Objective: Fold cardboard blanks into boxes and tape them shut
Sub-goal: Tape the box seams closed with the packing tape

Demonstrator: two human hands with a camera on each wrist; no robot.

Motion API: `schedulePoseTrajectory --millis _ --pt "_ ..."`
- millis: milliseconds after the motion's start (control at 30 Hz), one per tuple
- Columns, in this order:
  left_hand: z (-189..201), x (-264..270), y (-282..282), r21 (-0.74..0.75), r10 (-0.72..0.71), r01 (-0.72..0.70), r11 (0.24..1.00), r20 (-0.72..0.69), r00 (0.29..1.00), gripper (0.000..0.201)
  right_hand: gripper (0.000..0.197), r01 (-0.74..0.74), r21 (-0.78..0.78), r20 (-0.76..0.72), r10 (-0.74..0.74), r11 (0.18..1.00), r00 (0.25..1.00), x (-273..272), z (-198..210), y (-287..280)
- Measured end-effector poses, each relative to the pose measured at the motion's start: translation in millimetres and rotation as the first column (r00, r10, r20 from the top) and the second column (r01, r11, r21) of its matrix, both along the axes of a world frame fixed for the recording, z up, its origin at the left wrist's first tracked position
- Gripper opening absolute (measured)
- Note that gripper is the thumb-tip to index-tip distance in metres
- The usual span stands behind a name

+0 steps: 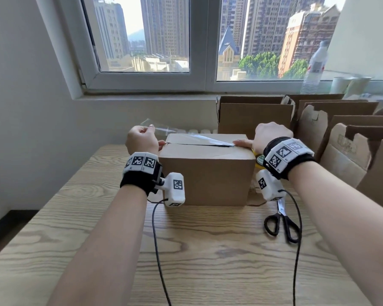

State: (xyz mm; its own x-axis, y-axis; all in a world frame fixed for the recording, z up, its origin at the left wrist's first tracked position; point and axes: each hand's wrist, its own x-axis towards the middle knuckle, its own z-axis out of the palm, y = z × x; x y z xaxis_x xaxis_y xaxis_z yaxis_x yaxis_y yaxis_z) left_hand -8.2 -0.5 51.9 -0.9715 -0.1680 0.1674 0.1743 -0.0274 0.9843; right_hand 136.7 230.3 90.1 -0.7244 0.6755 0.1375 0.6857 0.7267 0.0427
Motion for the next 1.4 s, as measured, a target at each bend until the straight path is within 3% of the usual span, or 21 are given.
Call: schedulePoseTrajectory --millis 267,500,733,900,1000,1233,1400 --pt "-13.6 5.0 -11.8 -0.048 0.053 -0.052 0.997 0.007 0.999 0.032 0.083 -0.003 -0.001 0.005 0.003 1.0 1.0 0.4 -0.8 -0.1" --pt "-24.5 8.2 -17.4 0.023 0.038 -0.039 0.999 0.046 0.998 0.029 0.086 -0.018 -0.029 -0.053 0.017 0.999 0.998 3.5 -5.0 1.8" --pt "-18.9 7.1 -7.9 0.317 -0.074 0.04 0.948 0.093 0.993 0.032 0.089 -0.042 -0.051 -0.118 0.035 0.998 0.992 7.0 -12.2 6.7" --pt "-23.8 1.8 -6.0 0.231 -0.061 0.031 0.973 0.127 0.99 0.024 0.09 -0.041 -0.044 -0.108 0.037 0.998 0.993 6.2 -12.1 7.2" --pt "-31.7 -0.8 -10.2 0.079 -0.037 0.026 0.997 0.139 0.99 0.022 0.091 -0.042 -0.042 -0.102 0.037 0.998 0.994 5.1 -12.0 6.4" --pt "-45.5 8.6 -13.6 -0.231 0.058 -0.026 0.973 0.134 0.989 0.046 0.089 -0.032 -0.035 -0.101 0.028 0.999 0.994 5.6 -11.0 3.0" --pt "-43.7 9.4 -15.1 -0.205 0.102 -0.077 0.976 0.111 0.989 0.035 0.089 -0.029 -0.04 -0.103 0.024 0.999 0.994 6.1 -11.3 1.4"
